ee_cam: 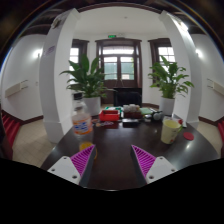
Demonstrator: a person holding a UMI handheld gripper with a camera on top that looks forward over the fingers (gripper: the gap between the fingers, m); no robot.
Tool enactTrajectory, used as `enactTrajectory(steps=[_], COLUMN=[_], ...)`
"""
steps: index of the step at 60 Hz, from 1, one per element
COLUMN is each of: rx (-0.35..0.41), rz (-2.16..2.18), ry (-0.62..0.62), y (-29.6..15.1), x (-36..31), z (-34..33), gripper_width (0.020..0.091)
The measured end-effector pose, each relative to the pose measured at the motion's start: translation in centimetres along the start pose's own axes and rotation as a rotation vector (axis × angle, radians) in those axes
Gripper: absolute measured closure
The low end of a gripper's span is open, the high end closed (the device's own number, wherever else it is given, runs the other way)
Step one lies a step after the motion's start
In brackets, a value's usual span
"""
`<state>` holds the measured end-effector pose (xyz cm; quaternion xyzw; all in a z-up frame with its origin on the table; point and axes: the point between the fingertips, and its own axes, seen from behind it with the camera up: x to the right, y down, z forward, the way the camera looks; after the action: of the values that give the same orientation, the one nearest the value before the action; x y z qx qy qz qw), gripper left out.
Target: Pour water
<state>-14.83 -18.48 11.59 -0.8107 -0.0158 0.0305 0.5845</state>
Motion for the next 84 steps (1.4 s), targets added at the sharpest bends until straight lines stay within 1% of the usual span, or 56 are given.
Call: enactTrajectory(steps=[6,13,27,37,40,44,45,46,47,52,59,67,75,81,84], rx=[0.002,0.035,0.131,0.144,0.151,0.168,0.174,0.177,0.183,0.215,0.268,0.298,0.291,0.261,0.263], rz=[-0.005,-0.023,0.008,-0.007,-0.009,-0.019,-0.021,-0.024,-0.03,-0.035,-0.043,-0.027,-0.012,0.027,0.072], ry=[-0.058,-0.09,-0.089,-0.08,-0.068,-0.063,-0.058,-0.054,-0.052,-0.062,-0.081,-0.104,-0.126,-0.144,-0.151], y=[0.9,-0.5,-4.7,-5.5,-5.4,-5.8,-5.9,-6.4,-5.8,-5.9,-6.4,-6.6,-6.5,-6.6,-7.1], x=[-5.3,-8.6,-10.5,-11.2,-10.6,-10.5,-10.4,-10.2,-10.3,-10.4,-10.3,-10.3,-10.4,-9.7,-9.2], z=[0.6,2.2,6.2,9.4,10.3,11.0,11.2,11.7,11.4,11.1,11.3,11.1,11.1,11.5,11.4], gripper_width=[0.041,0.041,0.0412,0.0436,0.046,0.0512,0.0533,0.0581,0.0591,0.0629,0.0725,0.0728,0.073,0.073,0.073])
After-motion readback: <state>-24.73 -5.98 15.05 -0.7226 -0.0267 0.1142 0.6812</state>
